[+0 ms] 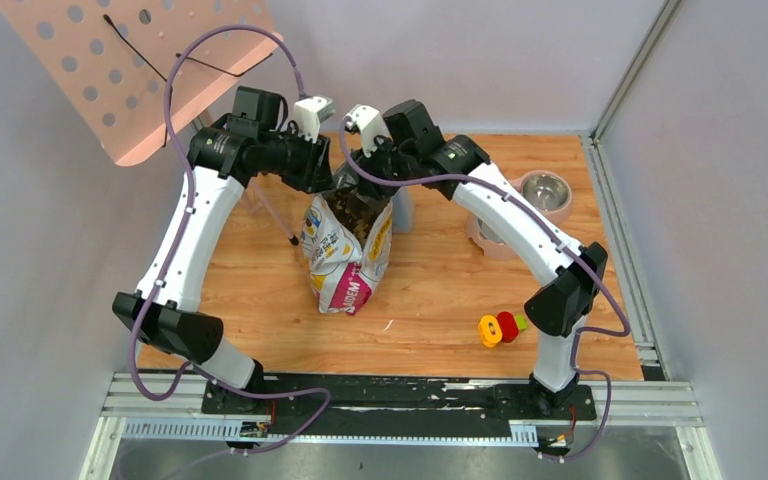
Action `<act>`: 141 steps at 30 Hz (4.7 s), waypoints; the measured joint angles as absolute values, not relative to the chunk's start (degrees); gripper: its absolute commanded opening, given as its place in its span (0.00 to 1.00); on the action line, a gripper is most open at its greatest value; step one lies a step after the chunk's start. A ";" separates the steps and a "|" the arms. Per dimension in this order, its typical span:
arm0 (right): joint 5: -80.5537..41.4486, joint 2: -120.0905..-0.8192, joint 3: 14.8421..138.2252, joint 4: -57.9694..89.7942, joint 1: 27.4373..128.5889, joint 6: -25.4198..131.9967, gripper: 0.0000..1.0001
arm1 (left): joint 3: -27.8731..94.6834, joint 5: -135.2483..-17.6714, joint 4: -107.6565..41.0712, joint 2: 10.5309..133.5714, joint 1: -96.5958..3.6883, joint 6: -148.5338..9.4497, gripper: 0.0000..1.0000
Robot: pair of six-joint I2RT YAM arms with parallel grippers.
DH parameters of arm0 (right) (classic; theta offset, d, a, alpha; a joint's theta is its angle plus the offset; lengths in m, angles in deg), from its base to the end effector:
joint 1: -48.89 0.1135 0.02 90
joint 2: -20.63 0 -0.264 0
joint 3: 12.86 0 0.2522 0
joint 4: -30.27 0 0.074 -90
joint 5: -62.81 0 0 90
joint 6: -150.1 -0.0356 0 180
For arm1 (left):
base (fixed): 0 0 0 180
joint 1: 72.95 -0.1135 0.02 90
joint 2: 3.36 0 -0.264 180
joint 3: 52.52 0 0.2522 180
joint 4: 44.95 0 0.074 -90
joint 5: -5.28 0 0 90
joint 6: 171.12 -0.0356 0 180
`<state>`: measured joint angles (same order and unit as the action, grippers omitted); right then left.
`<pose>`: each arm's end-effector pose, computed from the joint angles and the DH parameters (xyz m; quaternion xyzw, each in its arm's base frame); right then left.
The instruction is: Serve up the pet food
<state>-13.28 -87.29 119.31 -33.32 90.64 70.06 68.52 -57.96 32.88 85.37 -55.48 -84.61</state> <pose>0.3040 0.2828 0.3995 -0.4379 0.7848 0.2216 0.3785 0.2827 -0.1058 0.4368 0.2499 0.8695 -0.2574 0.3394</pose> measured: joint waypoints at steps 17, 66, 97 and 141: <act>-13.83 -88.10 110.81 -29.82 92.70 66.15 0.00 | 67.67 -60.25 31.99 87.89 -55.17 -83.36 0.49; 21.01 -87.84 115.99 -22.26 71.52 44.90 0.00 | 77.88 -68.19 34.57 89.77 -53.03 -99.47 0.66; 10.13 -90.68 107.77 -25.82 85.97 66.47 0.00 | 68.41 -71.86 34.13 80.76 -57.73 -88.85 0.71; 34.13 -92.98 112.12 -15.11 64.09 20.60 0.00 | 72.43 -59.29 40.86 81.72 -56.64 -101.04 0.71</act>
<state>34.13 -92.98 112.12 -15.11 64.09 20.60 72.43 -59.29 40.86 81.72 -56.64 -101.04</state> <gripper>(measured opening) 0.273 0.709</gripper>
